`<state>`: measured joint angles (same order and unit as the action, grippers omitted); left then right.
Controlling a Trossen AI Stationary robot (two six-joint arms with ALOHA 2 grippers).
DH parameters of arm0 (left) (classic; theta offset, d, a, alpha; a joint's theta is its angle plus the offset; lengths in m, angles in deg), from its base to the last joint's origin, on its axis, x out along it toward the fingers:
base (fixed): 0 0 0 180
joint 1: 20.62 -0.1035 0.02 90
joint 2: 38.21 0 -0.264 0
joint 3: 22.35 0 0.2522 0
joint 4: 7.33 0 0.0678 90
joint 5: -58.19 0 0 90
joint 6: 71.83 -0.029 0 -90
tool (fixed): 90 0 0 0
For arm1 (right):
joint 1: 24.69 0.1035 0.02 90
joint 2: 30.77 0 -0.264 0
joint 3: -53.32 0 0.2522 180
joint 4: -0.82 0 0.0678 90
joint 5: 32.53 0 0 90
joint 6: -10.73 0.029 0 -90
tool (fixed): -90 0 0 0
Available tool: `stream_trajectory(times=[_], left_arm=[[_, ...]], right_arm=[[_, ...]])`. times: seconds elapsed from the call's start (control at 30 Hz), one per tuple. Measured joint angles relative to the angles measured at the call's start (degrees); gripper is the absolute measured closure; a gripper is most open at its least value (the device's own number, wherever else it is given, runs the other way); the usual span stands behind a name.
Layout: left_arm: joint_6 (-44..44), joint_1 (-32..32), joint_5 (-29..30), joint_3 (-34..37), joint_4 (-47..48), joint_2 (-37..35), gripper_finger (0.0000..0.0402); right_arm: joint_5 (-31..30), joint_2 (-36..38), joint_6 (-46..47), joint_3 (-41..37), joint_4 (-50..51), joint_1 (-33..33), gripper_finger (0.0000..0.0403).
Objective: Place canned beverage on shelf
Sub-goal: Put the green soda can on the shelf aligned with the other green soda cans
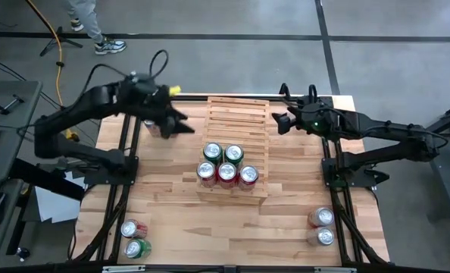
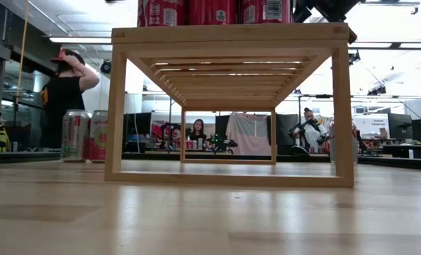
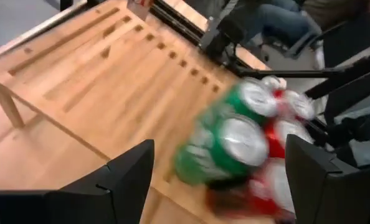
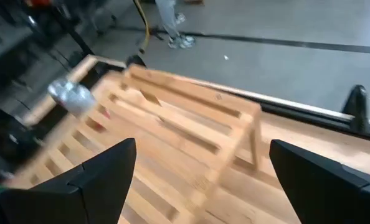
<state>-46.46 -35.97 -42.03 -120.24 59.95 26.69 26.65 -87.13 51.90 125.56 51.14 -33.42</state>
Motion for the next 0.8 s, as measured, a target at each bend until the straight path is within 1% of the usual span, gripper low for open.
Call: stream_trajectory(times=[0.07,0.13,0.2,0.23,0.27,0.3,0.33,0.4,0.47,0.53,0.67,0.73,0.8], left_arm=[[7.3,9.1,9.9,-5.1,3.3,0.1,0.0143],[16.6,19.2,21.3,-8.9,6.7,0.5,0.0143],[27.7,29.5,32.6,-11.4,9.6,1.9,0.0143],[33.3,34.5,37.3,-12.3,11.5,2.7,0.0143],[39.0,38.7,40.9,-12.9,13.4,3.9,0.0143],[44.2,42.5,43.3,-13.3,14.8,5.5,0.0143],[49.0,45.5,44.3,-13.7,15.7,7.1,0.0143],[57.2,49.8,43.8,-14.2,16.8,10.7,0.0143],[63.0,52.3,39.8,-15.1,17.6,14.5,0.0143],[66.2,53.7,33.6,-16.7,19.9,18.3,0.0143],[67.3,55.9,19.0,-21.3,27.2,24.8,0.0143],[68.9,57.8,13.0,-23.4,30.9,27.5,0.0143],[73.4,60.4,8.5,-24.6,35.1,29.8,0.0143]], right_arm=[[1.1,0.0,-1.5,0.0,2.0,0.0,0.0048],[3.4,0.0,-3.3,0.0,3.8,0.0,0.0048],[6.1,0.0,-4.7,0.0,5.3,0.0,0.0048],[7.3,0.0,-5.5,0.0,5.7,0.0,0.0048],[8.3,0.0,-6.4,-0.1,5.8,0.0,0.0048],[9.1,0.0,-7.3,-0.2,6.1,0.0,0.0048],[9.7,0.0,-8.4,-0.2,6.5,0.0,0.0048],[10.3,0.0,-10.0,-0.2,6.7,0.0,0.0048],[10.4,0.0,-11.2,-0.2,7.0,0.0,0.0048],[10.4,0.0,-12.7,-0.2,7.0,0.0,0.0048],[10.4,0.0,-13.0,-0.2,7.0,0.0,0.0048],[10.4,0.0,-13.0,-0.2,7.0,0.0,0.0048],[10.4,0.0,-13.0,-0.2,7.1,0.0,0.0048]])
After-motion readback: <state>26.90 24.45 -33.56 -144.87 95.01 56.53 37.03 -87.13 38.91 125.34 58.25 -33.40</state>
